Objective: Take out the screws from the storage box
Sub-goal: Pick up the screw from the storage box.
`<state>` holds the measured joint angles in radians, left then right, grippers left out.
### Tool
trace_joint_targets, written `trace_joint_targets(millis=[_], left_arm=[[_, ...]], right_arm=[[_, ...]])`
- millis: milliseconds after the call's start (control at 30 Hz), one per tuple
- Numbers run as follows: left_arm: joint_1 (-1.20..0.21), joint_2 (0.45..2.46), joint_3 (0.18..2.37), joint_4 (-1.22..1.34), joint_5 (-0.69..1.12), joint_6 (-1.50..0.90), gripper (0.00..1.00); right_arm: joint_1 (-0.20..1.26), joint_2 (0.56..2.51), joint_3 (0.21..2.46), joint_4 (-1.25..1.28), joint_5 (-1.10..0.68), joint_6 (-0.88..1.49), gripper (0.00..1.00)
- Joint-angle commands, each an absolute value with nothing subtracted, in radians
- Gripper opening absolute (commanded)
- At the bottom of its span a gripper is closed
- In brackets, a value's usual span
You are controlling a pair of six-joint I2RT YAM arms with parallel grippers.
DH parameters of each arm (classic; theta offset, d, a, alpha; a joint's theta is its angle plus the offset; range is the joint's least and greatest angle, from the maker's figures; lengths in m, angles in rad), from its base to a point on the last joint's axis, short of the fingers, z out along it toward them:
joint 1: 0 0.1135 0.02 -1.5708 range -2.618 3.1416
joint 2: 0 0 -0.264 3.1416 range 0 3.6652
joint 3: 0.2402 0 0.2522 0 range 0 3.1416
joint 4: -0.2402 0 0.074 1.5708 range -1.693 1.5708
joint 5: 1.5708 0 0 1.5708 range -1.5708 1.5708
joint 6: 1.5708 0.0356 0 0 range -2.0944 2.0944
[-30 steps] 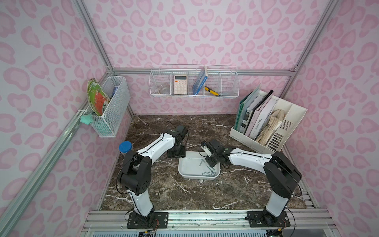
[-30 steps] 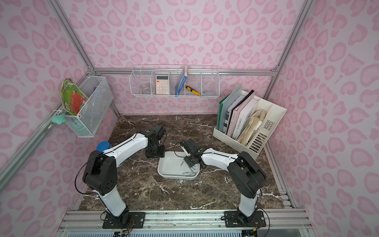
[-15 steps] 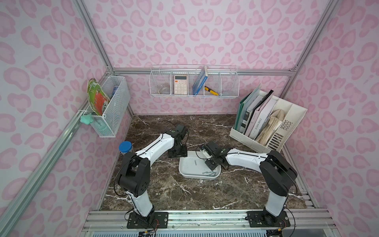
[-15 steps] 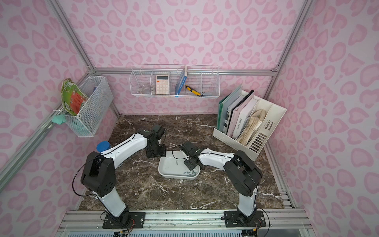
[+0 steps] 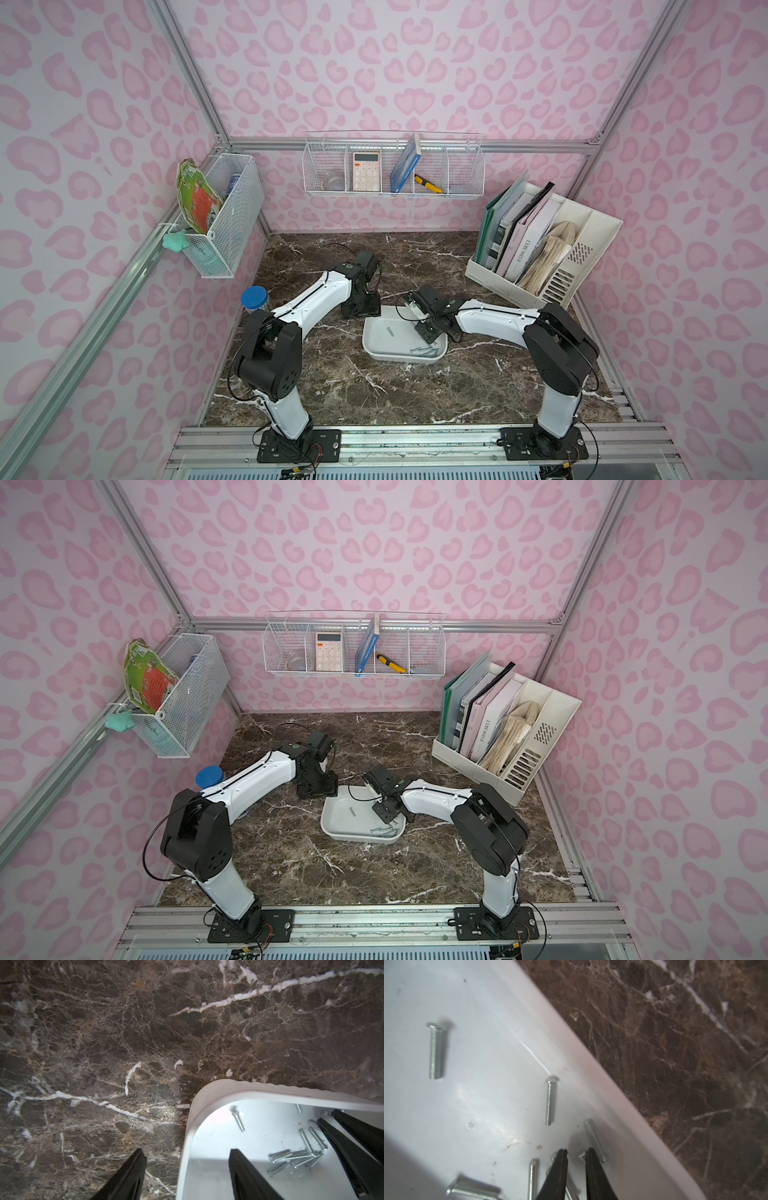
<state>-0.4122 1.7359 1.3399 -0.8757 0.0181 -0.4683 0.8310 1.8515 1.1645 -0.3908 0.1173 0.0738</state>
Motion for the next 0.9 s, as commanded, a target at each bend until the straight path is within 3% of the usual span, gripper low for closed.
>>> trace_joint_targets(millis=[0,867], left_arm=[[-0.411,1.718,1.334,-0.872,0.005,-0.469,0.68],[-0.410,1.628,1.303,-0.827,-0.078,-0.477,0.71]], right_arm=[[0.831,1.845,1.176,-0.357,0.076,0.101,0.22],[0.836,1.954,1.239,-0.317,0.052,0.174,0.23]])
